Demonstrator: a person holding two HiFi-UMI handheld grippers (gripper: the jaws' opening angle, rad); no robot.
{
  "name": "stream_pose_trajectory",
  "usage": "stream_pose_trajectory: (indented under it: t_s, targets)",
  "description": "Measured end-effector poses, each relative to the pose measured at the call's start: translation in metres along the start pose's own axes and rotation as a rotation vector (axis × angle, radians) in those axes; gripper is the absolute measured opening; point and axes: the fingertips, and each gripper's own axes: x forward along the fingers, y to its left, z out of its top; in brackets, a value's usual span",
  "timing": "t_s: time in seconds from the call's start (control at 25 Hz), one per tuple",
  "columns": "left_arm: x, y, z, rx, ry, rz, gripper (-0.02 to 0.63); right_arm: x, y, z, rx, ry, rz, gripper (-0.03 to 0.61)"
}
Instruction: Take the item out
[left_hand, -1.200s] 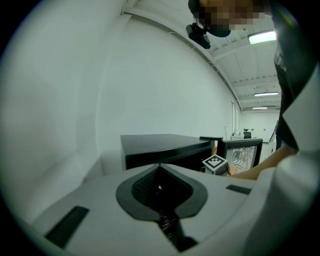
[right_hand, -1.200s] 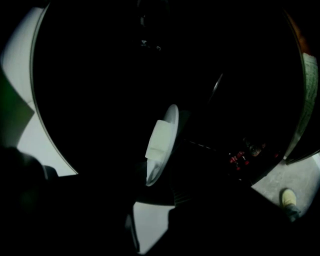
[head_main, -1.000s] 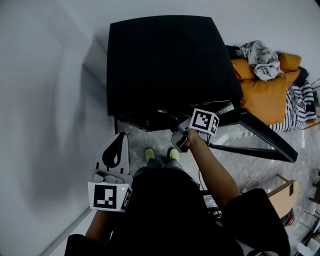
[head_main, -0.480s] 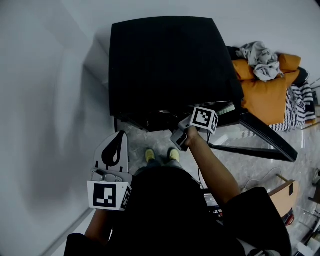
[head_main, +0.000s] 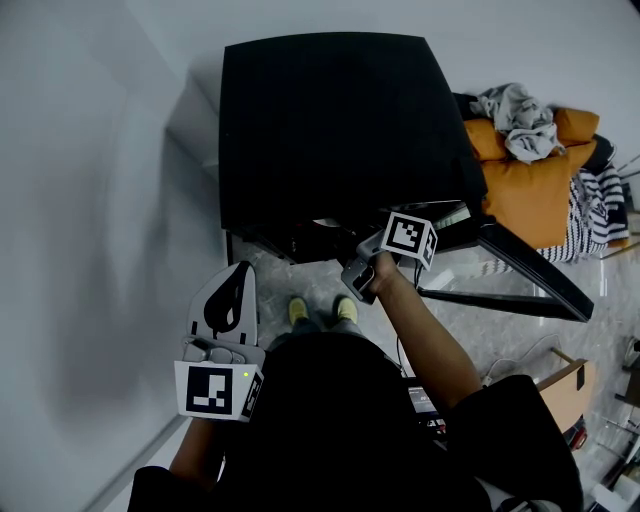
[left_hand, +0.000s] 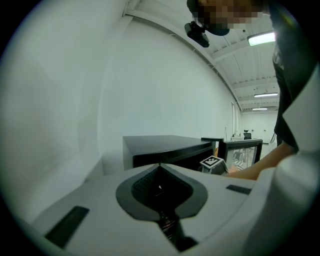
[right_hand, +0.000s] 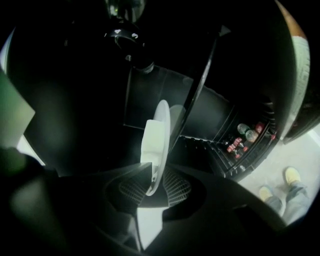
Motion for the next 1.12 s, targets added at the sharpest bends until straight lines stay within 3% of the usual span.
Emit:
stream_pose_trajectory:
  t_s: [0.48, 0.96, 1.12]
  targets:
    - [0.001, 0.002, -0.004, -0.002, 0.009, -0.023, 0.008, -0.006, -0.002, -0.008, 0.024, 0.04, -0.042, 0.072]
    - [0.005, -0.002, -0.003, 0.002, 0.002, -0.057, 0.008, -0.012, -0.002, -0.008, 0.023, 0.02, 0.028, 0.071]
    - [0.003, 0.001, -0.006, -0.002, 0.008, -0.057, 0.009, -0.012, -0.002, -0.009, 0.042, 0.029, 0.004, 0.06]
